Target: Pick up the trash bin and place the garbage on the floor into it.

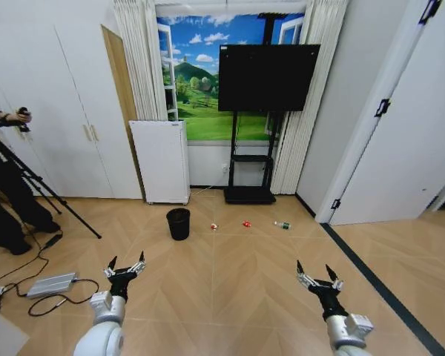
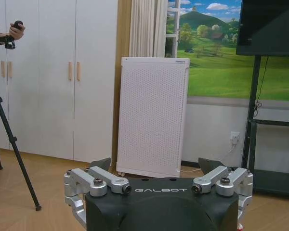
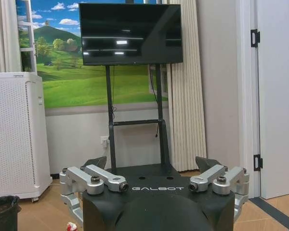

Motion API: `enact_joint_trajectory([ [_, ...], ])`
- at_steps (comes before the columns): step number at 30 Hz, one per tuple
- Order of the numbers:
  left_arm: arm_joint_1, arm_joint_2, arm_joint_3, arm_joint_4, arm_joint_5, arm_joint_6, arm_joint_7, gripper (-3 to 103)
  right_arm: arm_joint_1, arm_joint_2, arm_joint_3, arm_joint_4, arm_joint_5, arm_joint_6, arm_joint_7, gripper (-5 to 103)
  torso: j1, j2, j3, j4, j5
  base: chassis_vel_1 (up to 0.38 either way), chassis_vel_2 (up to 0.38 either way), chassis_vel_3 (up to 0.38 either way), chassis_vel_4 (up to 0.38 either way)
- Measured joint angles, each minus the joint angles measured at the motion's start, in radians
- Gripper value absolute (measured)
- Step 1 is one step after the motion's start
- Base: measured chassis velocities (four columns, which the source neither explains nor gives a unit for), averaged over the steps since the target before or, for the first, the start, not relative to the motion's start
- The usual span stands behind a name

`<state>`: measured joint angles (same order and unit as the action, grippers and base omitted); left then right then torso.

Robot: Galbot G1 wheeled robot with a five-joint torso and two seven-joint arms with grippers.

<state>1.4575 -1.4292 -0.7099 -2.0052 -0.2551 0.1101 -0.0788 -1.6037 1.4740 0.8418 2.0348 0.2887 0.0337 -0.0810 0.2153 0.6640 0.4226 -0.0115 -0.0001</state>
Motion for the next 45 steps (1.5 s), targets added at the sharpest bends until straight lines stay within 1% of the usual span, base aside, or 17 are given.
enact_joint_trajectory([
  [8, 0.000, -0.003, -0.005, -0.001, -0.001, 0.002, -0.007, 99, -0.012, -0.001, 0.003, 0.014, 0.004, 0.002, -0.001, 100, 0.000, 0.000, 0.000, -0.0001, 0.0001, 0.000, 0.000, 0.000, 0.000],
  [17, 0.011, -0.011, -0.011, -0.012, -0.001, 0.003, -0.007, 99, -0.008, -0.002, -0.006, 0.012, 0.010, 0.002, -0.022, 100, 0.000, 0.000, 0.000, 0.0001, 0.0000, 0.000, 0.000, 0.000, 0.000],
  [21, 0.016, -0.013, -0.008, -0.020, 0.003, 0.004, -0.007, 99, -0.003, -0.006, -0.003, -0.009, 0.013, 0.018, -0.038, 100, 0.000, 0.000, 0.000, 0.0000, 0.0001, 0.000, 0.000, 0.000, 0.000],
  [29, 0.025, -0.018, -0.004, -0.022, 0.012, 0.003, -0.004, 99, 0.004, -0.010, -0.001, -0.021, 0.023, 0.020, -0.032, 100, 0.000, 0.000, 0.000, 0.0000, 0.0001, -0.048, 0.033, 0.043, -0.041],
  [34, 0.024, -0.017, -0.004, -0.020, 0.011, 0.002, -0.003, 99, 0.004, -0.007, -0.001, -0.021, 0.023, 0.019, -0.030, 100, 0.000, 0.000, 0.000, -0.0001, 0.0002, -0.161, 0.160, 0.154, -0.142],
  [35, 0.023, -0.016, -0.004, -0.019, 0.010, 0.002, -0.003, 99, 0.005, -0.007, -0.002, -0.021, 0.023, 0.019, -0.031, 100, 0.000, 0.000, 0.000, 0.0003, 0.0004, -0.213, 0.214, 0.183, -0.195],
  [36, 0.023, -0.015, -0.005, -0.016, 0.009, 0.002, -0.003, 99, 0.004, -0.005, -0.002, -0.021, 0.023, 0.019, -0.031, 100, 0.000, 0.000, 0.000, -0.0001, -0.0003, -0.212, 0.253, 0.223, -0.195],
  [38, 0.022, -0.015, -0.005, -0.015, 0.009, 0.002, -0.003, 99, 0.004, -0.005, -0.002, -0.021, 0.023, 0.019, -0.031, 100, 0.000, 0.000, 0.000, 0.0000, -0.0005, -0.212, 0.253, 0.225, -0.204],
  [39, 0.020, -0.014, -0.005, -0.012, 0.008, 0.001, -0.003, 99, 0.004, -0.005, -0.001, -0.023, 0.022, 0.019, -0.032, 100, 0.000, 0.000, 0.000, 0.0001, 0.0008, -0.223, 0.239, 0.230, -0.224],
  [40, 0.020, -0.014, -0.005, -0.012, 0.008, 0.001, -0.003, 99, 0.004, -0.005, -0.001, -0.023, 0.022, 0.019, -0.032, 100, 0.000, 0.000, 0.000, 0.0001, 0.0008, -0.223, 0.239, 0.230, -0.224],
  [41, 0.019, -0.014, -0.005, -0.010, 0.008, 0.001, -0.003, 99, 0.003, -0.005, -0.001, -0.023, 0.022, 0.019, -0.032, 100, 0.000, 0.000, 0.000, -0.0001, -0.0004, -0.254, 0.235, 0.230, -0.253],
  [43, 0.018, -0.014, -0.005, -0.008, 0.008, 0.000, -0.003, 99, 0.003, -0.006, 0.000, -0.023, 0.022, 0.019, -0.033, 100, 0.000, 0.000, 0.000, 0.0000, -0.0002, -0.254, 0.257, 0.251, -0.253],
  [44, 0.017, -0.014, -0.005, -0.007, 0.008, 0.000, -0.002, 99, 0.003, -0.006, 0.000, -0.023, 0.023, 0.019, -0.034, 100, 0.000, 0.000, 0.000, -0.0001, 0.0007, -0.284, 0.291, 0.274, -0.269],
  [45, 0.016, -0.014, -0.005, -0.006, 0.008, 0.000, -0.002, 99, 0.003, -0.006, 0.001, -0.023, 0.023, 0.019, -0.034, 100, 0.000, 0.000, 0.000, 0.0000, -0.0003, -0.290, 0.291, 0.289, -0.316],
])
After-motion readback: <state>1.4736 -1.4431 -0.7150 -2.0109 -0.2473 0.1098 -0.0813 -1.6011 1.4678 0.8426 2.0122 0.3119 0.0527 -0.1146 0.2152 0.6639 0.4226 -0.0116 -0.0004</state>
